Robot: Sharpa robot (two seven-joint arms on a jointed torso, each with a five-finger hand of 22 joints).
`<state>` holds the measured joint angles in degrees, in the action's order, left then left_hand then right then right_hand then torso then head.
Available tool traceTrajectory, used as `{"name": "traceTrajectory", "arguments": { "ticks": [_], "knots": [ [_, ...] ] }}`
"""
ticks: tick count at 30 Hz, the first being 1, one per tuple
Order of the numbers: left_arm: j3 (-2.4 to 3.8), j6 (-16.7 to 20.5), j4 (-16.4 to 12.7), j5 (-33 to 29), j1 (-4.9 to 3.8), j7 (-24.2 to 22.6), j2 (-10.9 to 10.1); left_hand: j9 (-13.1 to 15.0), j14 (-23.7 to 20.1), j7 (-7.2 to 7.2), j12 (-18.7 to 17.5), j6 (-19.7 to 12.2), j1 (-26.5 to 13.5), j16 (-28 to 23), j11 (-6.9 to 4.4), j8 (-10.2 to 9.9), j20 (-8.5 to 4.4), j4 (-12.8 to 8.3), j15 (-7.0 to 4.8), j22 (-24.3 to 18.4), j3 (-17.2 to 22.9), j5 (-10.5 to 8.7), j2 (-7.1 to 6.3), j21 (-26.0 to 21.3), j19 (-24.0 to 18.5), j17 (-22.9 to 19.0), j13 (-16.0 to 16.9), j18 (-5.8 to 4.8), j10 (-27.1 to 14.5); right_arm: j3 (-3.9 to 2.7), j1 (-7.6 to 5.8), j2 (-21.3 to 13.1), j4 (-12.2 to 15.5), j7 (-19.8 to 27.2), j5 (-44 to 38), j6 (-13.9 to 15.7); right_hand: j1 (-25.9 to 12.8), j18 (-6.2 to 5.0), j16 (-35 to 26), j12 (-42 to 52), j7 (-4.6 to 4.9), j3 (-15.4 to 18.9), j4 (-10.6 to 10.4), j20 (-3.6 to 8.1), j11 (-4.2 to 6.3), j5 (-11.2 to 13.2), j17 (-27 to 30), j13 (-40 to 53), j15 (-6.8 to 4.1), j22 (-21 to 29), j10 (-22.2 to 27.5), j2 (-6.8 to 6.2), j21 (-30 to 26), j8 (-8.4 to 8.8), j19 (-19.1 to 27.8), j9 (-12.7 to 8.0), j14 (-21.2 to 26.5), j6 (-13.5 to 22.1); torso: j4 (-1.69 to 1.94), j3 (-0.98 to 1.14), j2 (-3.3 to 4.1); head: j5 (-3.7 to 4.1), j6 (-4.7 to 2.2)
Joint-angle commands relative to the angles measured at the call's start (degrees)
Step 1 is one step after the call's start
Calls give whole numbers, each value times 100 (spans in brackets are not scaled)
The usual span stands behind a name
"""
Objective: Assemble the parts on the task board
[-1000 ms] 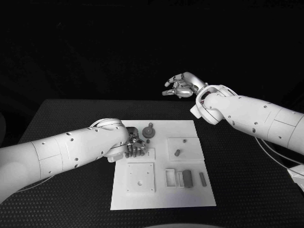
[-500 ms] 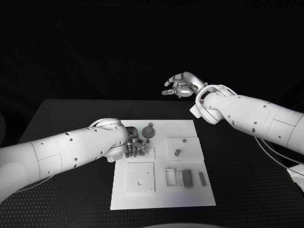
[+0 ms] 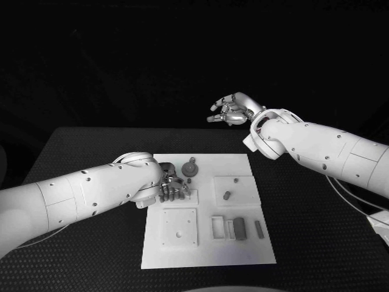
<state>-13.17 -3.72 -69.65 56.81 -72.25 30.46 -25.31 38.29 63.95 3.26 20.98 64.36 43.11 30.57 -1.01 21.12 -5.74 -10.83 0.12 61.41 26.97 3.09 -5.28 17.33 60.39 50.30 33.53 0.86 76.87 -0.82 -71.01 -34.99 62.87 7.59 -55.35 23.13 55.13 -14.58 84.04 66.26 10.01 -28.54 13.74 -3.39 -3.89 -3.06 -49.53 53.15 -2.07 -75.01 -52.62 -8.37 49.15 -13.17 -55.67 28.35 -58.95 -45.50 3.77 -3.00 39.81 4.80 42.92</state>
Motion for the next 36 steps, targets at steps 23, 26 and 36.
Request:
{"name": "traceTrajectory", "arguments": {
  "ticks": [23,26,36],
  "knots": [
    [296,92,-330,-585,-437,-66,-581,31,-173,129,48,-368,61,116,61,-98,52,-196,34,92,-108,-23,90,-801,-182,-54,48,-14,-269,-3,16,-57,-45,61,19,-49,-69,-42,29,43,39,25,-15,1,-8,19,14,-15,-9,-76,50,14,-25,6,38,-10,36,-1,10,-3,-2,-36,-148],
    [300,50,-313,-689,-459,-58,-607,27,-215,162,74,-458,95,140,74,-111,63,-246,46,115,-117,-23,109,-816,-205,-76,58,-15,-317,-3,16,-58,-46,60,19,-51,-69,-42,29,44,39,25,-16,2,-8,18,14,-15,-9,-76,51,14,-25,6,38,-10,36,-2,7,-4,0,-40,-152],
    [302,41,28,-554,-521,-79,-674,-19,-314,311,130,-831,376,214,152,-207,102,-405,85,160,9,-20,360,-874,-242,-162,71,-14,-489,-3,16,-77,-53,54,19,-69,-69,-42,30,46,39,23,-17,2,-8,18,15,-17,-9,-77,51,14,-25,5,38,-11,36,-1,0,-2,1,-53,-195]
  ]
}}
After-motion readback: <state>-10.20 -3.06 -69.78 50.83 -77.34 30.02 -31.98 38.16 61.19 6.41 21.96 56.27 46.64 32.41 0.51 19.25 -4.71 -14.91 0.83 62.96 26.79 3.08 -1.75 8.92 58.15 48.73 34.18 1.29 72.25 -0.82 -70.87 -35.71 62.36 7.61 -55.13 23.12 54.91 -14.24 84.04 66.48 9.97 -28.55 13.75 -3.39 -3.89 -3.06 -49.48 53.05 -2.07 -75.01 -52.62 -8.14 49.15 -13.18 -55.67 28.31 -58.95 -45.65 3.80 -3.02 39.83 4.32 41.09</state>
